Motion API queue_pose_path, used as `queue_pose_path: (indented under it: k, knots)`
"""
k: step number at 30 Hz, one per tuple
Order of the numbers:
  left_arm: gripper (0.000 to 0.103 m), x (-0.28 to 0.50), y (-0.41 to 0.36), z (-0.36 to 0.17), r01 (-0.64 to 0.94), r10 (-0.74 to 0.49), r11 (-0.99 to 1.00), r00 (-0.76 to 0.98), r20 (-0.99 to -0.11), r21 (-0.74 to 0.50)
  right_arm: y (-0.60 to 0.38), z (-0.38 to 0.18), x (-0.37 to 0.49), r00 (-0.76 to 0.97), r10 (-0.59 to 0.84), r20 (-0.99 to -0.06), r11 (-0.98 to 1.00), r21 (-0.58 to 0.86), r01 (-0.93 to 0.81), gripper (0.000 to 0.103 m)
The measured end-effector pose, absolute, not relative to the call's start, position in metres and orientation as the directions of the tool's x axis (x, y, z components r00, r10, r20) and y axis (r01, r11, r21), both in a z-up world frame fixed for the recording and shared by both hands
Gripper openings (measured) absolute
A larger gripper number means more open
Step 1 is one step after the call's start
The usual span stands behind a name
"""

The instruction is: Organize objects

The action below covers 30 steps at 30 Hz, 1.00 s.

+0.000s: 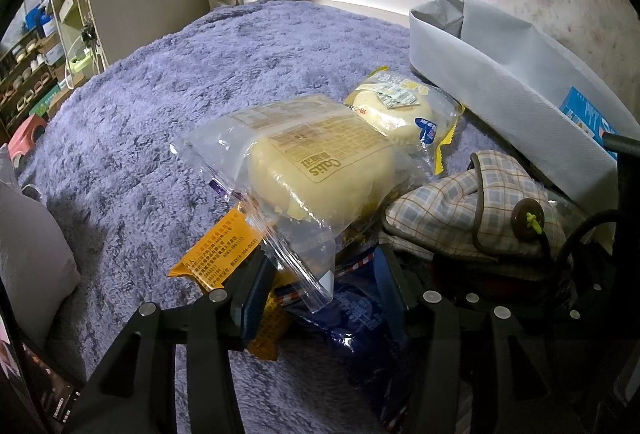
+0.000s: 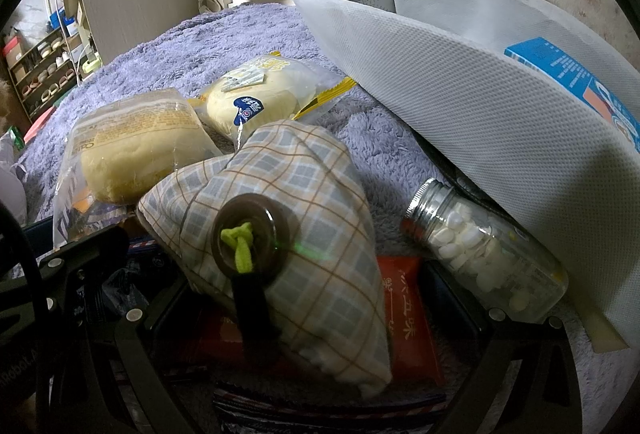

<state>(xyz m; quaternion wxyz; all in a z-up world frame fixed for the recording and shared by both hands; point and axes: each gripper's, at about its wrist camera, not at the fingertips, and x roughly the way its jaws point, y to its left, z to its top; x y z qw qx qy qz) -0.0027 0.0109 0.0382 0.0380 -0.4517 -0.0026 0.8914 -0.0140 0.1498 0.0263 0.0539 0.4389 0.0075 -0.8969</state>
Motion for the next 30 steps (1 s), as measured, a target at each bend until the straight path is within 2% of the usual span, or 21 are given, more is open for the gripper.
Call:
queue_pose_path:
  k: [30]
  knots:
    - [0.055, -0.0036, 0.013, 0.0388, -0.058, 0.064, -0.998, -0.577, -0.814, -0.037, 0.1503, 0.026, -0.0147, -0.609, -0.089, -0.788, -0.994, 0.03, 0.106, 0.103]
